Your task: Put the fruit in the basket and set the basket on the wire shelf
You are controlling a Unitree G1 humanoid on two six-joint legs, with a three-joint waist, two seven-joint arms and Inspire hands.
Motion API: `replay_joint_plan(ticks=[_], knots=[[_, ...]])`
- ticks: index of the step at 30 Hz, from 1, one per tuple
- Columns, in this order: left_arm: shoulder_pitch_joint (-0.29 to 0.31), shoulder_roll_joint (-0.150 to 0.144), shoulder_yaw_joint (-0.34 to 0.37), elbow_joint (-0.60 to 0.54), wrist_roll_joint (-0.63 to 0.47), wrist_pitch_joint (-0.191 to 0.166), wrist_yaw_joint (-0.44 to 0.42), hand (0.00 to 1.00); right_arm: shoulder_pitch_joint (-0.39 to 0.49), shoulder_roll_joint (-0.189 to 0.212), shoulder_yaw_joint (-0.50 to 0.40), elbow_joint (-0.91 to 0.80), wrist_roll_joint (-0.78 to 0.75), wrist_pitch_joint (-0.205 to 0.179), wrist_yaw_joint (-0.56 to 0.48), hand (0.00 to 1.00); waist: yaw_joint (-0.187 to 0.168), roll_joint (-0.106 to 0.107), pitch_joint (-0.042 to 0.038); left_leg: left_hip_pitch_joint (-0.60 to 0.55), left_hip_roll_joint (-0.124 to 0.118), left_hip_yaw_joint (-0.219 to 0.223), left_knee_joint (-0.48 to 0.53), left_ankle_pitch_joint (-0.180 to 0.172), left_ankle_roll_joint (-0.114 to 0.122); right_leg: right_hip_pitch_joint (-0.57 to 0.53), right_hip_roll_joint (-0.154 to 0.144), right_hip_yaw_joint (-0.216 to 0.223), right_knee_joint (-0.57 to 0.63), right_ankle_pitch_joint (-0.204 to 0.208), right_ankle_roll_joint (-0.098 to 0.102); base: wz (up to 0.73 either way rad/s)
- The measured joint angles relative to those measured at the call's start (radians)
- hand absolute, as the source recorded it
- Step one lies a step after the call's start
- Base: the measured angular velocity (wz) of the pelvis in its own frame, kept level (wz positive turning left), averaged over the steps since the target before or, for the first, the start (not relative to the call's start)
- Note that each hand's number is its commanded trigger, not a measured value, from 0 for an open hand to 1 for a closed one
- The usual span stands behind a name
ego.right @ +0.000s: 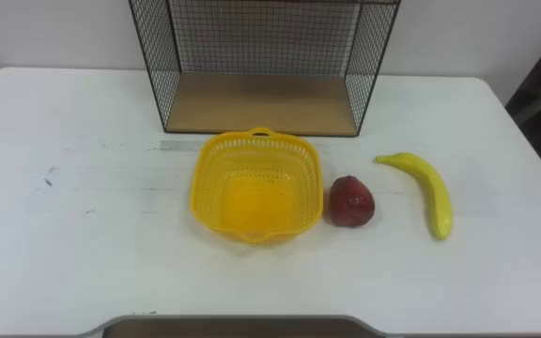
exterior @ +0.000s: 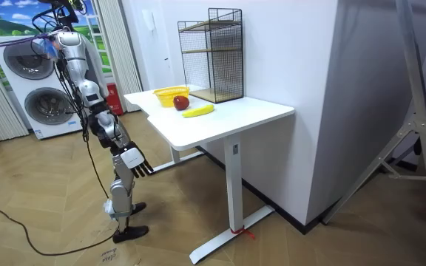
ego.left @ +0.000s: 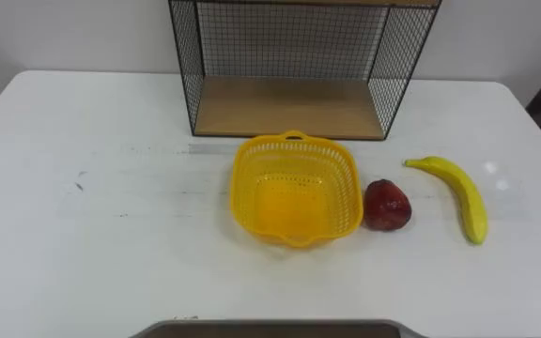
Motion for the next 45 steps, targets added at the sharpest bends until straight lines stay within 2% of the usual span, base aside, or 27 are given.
replay_joint_plan(ticks=[3,6,13,20,25,31,35,38,40,43,45], knots=[[0.012,-0.005,-0.006,0.002,0.053,0.037,-0.013,0.0,-0.001,0.0,0.0,0.0,0.001,0.015,0.0,0.0,0.0,-0.001,0.0016,-0.002,0.0,-0.007,0.012,-0.001,0.001,0.008,0.0,0.001,0.0,0.0,0.0,0.07],[0.011,-0.009,-0.023,0.004,0.053,0.056,-0.02,0.0,-0.001,-0.001,0.0,0.0,0.002,0.018,-0.003,0.0,0.0,-0.002,0.0023,-0.006,0.0,-0.012,0.028,-0.004,0.0,0.01,0.0,0.005,-0.001,-0.004,-0.004,0.04],[0.007,-0.01,-0.042,0.002,0.062,0.059,-0.02,0.0,-0.002,-0.001,-0.001,-0.001,0.014,0.004,-0.021,0.0,-0.006,0.0,0.0022,-0.01,-0.002,-0.023,0.042,-0.004,0.002,0.014,0.0,0.001,-0.002,-0.011,-0.004,0.05],[0.007,-0.01,-0.049,0.007,0.071,0.068,-0.012,0.0,0.001,-0.005,-0.011,0.011,0.021,-0.004,-0.044,0.0,-0.007,0.019,0.0036,-0.007,-0.003,-0.023,0.038,-0.005,0.001,0.015,0.002,0.004,-0.008,-0.011,-0.004,0.0],[0.002,-0.01,-0.047,0.008,0.073,0.074,-0.011,0.0,0.004,-0.002,-0.034,0.038,0.077,-0.002,-0.086,0.0,-0.01,0.027,0.004,-0.01,-0.003,-0.024,0.038,-0.006,0.0,0.014,0.003,0.006,-0.014,-0.012,-0.004,0.0],[-0.002,-0.011,-0.015,0.006,0.08,0.074,-0.011,0.0,0.024,0.001,-0.071,0.041,0.155,0.021,-0.11,0.0,-0.019,0.021,0.0032,-0.007,-0.004,-0.023,0.033,-0.006,-0.001,0.014,0.003,0.006,-0.011,-0.012,-0.004,0.0],[0.009,-0.01,0.001,-0.006,0.077,0.073,-0.011,0.0,0.045,0.0,-0.129,0.035,0.237,0.036,-0.142,0.0,-0.033,0.016,0.0039,0.0,-0.004,-0.017,0.02,-0.006,-0.001,0.016,0.001,0.011,-0.012,-0.012,-0.004,-0.05],[0.011,-0.01,0.014,-0.012,0.077,0.074,-0.011,0.0,0.067,0.0,-0.164,0.037,0.328,0.062,-0.17,0.0,-0.039,0.01,0.0035,0.008,-0.005,-0.011,0.01,-0.006,-0.001,0.017,0.001,0.017,-0.012,-0.013,-0.004,-0.06],[0.017,-0.009,0.044,-0.014,0.066,0.072,-0.01,0.0,0.075,0.0,-0.205,0.044,0.403,0.071,-0.18,0.0,-0.045,0.004,0.0065,0.017,-0.005,-0.005,0.005,-0.006,-0.001,0.025,0.001,0.028,-0.011,-0.016,-0.004,-0.09],[0.033,-0.006,0.093,-0.014,0.049,0.06,0.008,0.0,0.082,0.0,-0.322,0.038,0.511,0.074,-0.208,0.0,-0.074,-0.006,0.0064,0.019,-0.004,-0.003,0.01,-0.011,-0.002,0.029,0.002,0.031,-0.013,-0.019,-0.003,-0.03],[0.046,-0.005,0.129,-0.013,0.031,0.044,0.029,0.0,0.086,-0.007,-0.427,0.018,0.634,0.073,-0.254,0.0,-0.088,-0.01,0.0061,0.017,-0.004,-0.003,0.011,-0.012,-0.001,0.025,0.002,0.033,-0.014,-0.02,-0.003,0.0]])
